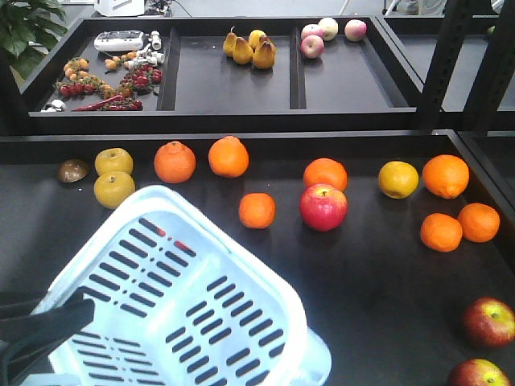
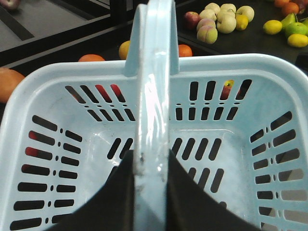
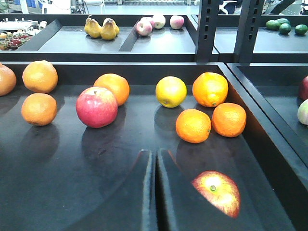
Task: Pick three apples into basket with both arms
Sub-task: 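Swing the light-blue basket over the table and lower it with the left gripper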
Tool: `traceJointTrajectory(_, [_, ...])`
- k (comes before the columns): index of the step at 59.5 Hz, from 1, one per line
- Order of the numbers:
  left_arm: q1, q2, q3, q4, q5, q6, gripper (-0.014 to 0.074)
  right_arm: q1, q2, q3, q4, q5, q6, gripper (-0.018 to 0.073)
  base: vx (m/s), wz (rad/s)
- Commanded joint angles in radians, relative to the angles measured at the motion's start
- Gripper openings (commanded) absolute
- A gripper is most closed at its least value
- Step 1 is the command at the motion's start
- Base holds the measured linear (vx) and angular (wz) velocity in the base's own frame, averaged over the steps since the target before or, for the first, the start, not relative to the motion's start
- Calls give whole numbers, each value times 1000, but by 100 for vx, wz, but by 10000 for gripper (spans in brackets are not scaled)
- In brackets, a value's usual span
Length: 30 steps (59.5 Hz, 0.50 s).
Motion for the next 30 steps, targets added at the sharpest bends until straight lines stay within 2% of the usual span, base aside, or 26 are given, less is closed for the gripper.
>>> traceJointTrajectory(1, [-3,0,-30,-33,-134,-9,-6,-2,-11,13,-2,-73,-9,8,0,0])
traceJointTrajectory(18, [-3,0,-30,-33,-152,-8,-6,-2,-11,13,-2,-73,-9,8,0,0])
traceJointTrajectory(30, [-3,0,-30,-42,-245,-10,-6,-2,-11,13,-2,-73,-9,8,0,0])
